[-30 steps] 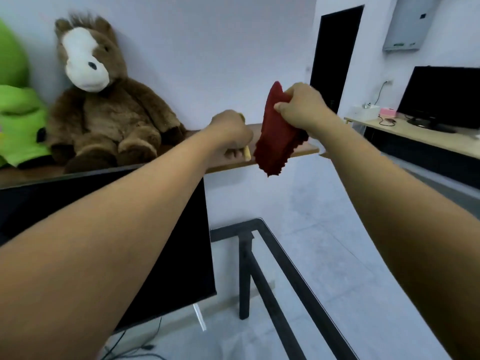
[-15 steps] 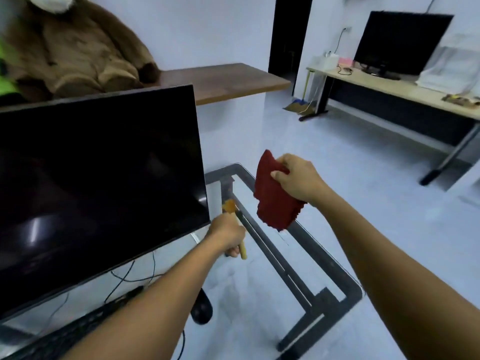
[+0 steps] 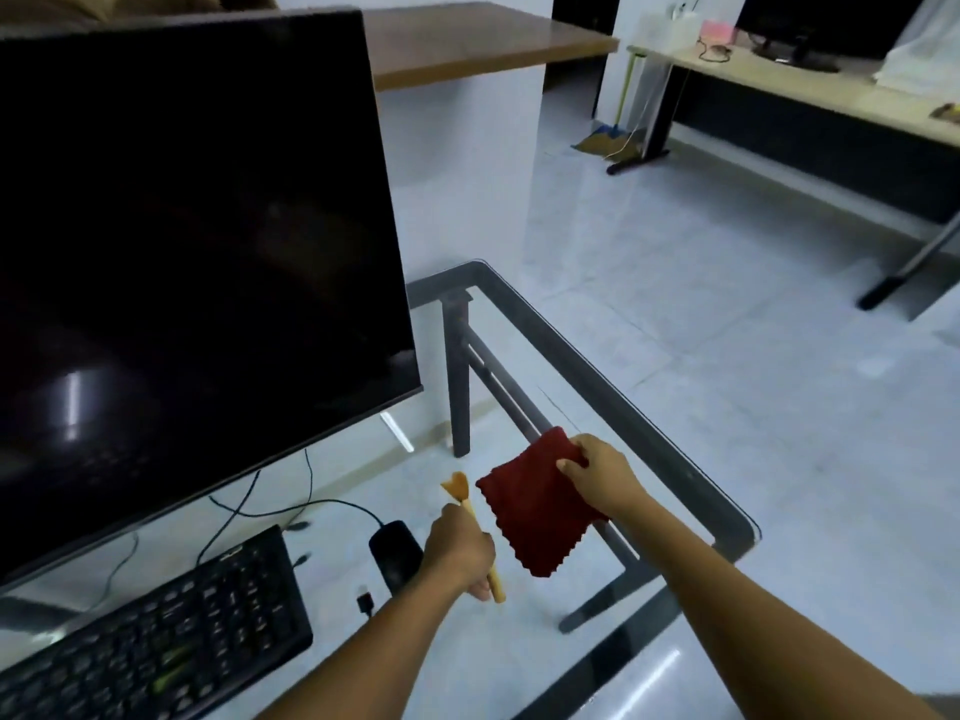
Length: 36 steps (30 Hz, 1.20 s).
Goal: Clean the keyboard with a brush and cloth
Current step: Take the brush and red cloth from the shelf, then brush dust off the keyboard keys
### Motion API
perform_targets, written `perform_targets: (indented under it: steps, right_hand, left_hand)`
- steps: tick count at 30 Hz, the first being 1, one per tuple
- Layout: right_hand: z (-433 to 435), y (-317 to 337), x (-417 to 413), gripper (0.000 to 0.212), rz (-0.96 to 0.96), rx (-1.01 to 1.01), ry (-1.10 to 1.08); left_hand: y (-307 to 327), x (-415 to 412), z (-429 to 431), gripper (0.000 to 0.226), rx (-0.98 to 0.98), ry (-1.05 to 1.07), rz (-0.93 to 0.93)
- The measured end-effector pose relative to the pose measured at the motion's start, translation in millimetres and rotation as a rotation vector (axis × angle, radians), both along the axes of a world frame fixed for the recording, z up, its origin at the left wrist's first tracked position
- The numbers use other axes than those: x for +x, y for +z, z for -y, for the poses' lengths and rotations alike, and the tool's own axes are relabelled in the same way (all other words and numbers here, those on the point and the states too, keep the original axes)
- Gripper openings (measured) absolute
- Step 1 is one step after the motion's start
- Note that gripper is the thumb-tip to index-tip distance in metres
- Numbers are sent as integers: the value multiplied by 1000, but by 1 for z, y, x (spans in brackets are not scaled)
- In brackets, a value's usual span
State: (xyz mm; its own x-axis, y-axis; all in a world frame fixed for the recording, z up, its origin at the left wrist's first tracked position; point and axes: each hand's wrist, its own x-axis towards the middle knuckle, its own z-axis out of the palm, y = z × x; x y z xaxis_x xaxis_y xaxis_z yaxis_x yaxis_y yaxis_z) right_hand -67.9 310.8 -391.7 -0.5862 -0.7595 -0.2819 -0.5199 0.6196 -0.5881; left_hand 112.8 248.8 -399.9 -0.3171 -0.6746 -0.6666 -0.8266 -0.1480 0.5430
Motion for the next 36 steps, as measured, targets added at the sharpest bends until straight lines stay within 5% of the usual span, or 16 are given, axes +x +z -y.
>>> perform_targets:
  steps: [11,20,25,31,36]
  right_hand:
    - [-11,-34,-16,47,-205,72,8]
    - [-9,-34,3,43,-458,-31,69]
    - [2,-30,52,22,-308,-77,285]
    - [13,-36,105,37,-278,123,352]
    - [19,-42,115,29,-314,188,310]
  left_hand:
    - [-21,-14,4,29,-20,6,26]
    - [-21,-17,-1,34,-35,39,39]
    - [-4,3,8,32,-159,-33,105]
    - [13,79,12,20,-400,39,38]
    - [7,138,12,18,-530,182,-37]
